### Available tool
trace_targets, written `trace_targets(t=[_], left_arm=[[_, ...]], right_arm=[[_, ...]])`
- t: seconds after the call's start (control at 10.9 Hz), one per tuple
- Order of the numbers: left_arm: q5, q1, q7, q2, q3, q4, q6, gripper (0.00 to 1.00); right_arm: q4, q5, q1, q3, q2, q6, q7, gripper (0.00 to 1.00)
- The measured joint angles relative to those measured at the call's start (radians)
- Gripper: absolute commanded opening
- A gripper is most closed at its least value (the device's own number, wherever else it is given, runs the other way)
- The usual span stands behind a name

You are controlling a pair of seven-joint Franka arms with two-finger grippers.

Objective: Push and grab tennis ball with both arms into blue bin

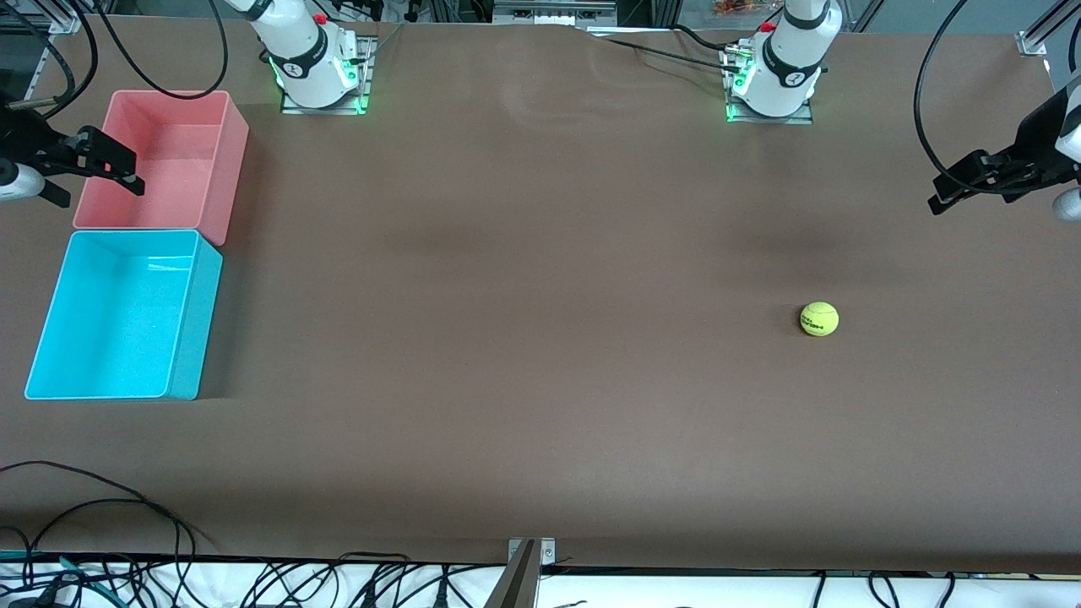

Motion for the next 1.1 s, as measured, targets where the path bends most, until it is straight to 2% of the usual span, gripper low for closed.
trace_targets(t=[1.1], left_arm=[[0.000, 0.000, 0.000, 0.002, 0.005, 0.000, -0.001, 1.00]], right_arm=[[0.016, 0.000, 0.003, 0.003, 0.000, 0.008, 0.000, 1.00]])
